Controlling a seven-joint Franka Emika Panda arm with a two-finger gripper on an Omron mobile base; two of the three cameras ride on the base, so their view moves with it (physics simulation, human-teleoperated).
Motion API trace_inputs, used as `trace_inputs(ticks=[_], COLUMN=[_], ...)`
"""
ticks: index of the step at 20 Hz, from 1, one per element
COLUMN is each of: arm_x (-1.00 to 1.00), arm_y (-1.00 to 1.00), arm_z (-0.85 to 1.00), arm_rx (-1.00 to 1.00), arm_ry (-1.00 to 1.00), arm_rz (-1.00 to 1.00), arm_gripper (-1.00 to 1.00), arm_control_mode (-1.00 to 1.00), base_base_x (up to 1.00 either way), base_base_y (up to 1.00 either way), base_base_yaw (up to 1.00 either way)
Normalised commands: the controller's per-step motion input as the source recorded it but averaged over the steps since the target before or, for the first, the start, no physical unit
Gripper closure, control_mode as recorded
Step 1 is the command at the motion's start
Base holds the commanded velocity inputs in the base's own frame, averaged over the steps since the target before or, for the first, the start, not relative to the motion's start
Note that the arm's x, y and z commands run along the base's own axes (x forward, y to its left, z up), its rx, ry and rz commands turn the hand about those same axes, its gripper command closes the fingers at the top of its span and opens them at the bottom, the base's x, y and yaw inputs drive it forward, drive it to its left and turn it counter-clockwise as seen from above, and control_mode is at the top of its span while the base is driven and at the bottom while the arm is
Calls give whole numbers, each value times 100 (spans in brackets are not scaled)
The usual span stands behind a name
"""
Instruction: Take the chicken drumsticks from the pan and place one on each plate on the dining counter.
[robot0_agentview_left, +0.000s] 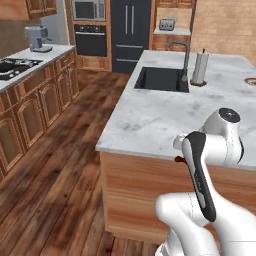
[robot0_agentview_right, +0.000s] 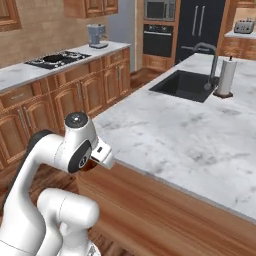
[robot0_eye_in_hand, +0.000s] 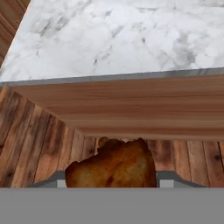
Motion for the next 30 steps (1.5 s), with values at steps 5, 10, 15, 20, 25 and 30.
trace_inputs(ticks=[5,10,15,20,25,30], arm_x=[0,0,0,0,0,0], arm_y=[0,0,0,0,0,0], arm_z=[0,0,0,0,0,0], arm_rx=[0,0,0,0,0,0], arm_ry=[0,0,0,0,0,0], arm_rz=[0,0,0,0,0,0], arm_gripper=[100,100,100,100,100,100], arm_control_mode=[100,100,100,100,100,100], base_base_x=[-1,-9,-17,-39,-48,-45], base_base_y=[-100,-100,-100,-100,-100,-100], base_base_yaw=[17,18,19,20,21,20])
